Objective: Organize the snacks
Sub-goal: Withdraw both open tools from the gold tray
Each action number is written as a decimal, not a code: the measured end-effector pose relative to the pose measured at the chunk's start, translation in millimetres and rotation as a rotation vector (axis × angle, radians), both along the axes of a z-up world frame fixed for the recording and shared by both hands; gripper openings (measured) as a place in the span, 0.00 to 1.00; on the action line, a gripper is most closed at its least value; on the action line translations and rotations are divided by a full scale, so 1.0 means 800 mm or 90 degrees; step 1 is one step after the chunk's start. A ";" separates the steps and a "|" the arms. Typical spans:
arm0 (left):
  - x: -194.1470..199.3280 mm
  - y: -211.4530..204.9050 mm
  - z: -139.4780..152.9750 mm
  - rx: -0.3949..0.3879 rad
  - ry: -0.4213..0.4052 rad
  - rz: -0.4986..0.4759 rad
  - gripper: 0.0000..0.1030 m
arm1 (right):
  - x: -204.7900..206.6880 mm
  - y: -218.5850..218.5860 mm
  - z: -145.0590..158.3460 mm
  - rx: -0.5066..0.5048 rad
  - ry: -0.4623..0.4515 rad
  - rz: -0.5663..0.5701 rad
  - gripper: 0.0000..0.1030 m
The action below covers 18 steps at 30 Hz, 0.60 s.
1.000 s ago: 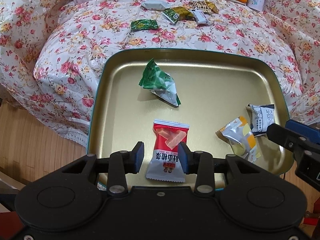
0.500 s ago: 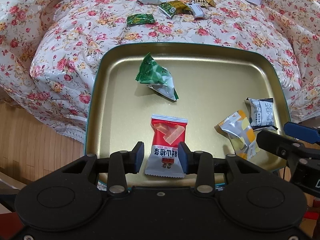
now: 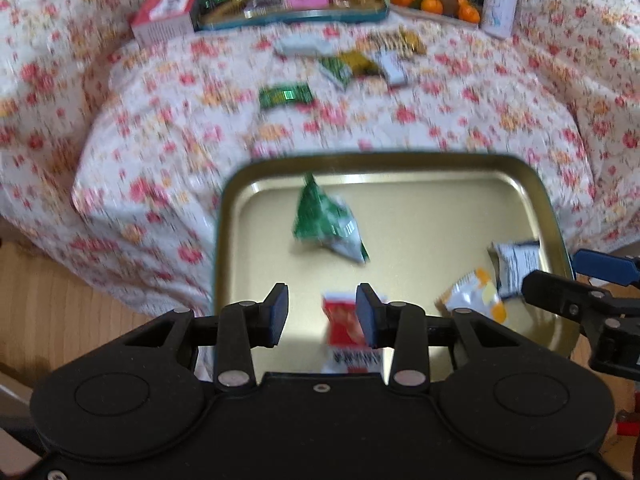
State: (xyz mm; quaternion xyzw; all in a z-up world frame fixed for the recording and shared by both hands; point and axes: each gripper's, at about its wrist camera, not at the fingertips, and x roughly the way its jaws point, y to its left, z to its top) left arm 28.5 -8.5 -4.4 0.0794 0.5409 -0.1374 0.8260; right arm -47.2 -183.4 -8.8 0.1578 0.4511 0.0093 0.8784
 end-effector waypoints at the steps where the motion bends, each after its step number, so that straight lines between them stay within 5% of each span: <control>1: 0.006 0.001 0.004 -0.001 -0.006 0.000 0.46 | 0.003 -0.002 0.002 0.005 -0.005 -0.005 0.82; 4: 0.022 0.004 0.017 -0.007 -0.022 0.001 0.46 | 0.016 -0.012 0.008 0.037 -0.019 -0.011 0.92; 10: 0.059 0.002 0.033 0.010 -0.061 0.005 0.46 | 0.053 -0.024 0.022 0.080 -0.020 0.003 0.92; 18: 0.133 0.001 0.027 0.016 -0.063 0.017 0.47 | 0.124 -0.039 0.039 0.015 -0.017 -0.005 0.92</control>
